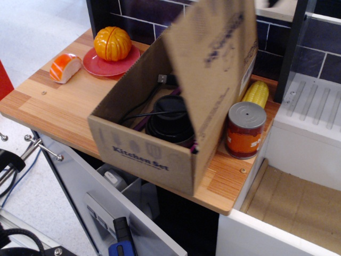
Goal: Open brown1fbox flap
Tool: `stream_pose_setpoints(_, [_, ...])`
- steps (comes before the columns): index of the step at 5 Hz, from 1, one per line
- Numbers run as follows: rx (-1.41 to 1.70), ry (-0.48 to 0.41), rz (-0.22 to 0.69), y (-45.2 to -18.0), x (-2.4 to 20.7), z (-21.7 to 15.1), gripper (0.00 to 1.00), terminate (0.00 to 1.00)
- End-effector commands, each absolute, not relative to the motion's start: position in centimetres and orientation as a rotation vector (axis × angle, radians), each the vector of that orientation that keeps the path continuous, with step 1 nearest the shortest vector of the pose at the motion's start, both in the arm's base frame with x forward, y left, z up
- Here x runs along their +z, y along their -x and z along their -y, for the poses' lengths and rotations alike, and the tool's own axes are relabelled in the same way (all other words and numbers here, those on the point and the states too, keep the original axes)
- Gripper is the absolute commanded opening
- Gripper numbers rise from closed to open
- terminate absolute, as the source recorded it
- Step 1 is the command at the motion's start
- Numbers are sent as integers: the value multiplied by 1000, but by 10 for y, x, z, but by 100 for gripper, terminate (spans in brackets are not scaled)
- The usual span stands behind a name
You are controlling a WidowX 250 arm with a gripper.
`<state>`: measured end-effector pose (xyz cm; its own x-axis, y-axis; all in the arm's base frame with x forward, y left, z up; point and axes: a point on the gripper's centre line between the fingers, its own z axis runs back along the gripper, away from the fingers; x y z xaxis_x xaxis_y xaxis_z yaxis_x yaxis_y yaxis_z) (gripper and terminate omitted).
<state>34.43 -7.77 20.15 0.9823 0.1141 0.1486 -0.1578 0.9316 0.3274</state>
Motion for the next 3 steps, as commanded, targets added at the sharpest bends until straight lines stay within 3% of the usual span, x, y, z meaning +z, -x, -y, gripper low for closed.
stream_pose_setpoints(1, [195,-343,153,-358,215,114,100,0])
stream_pose_setpoints(2, [261,-399,157,-356,217,144,100,0])
stream_pose_setpoints(3, [258,-397,173,-355,211,146,100,100])
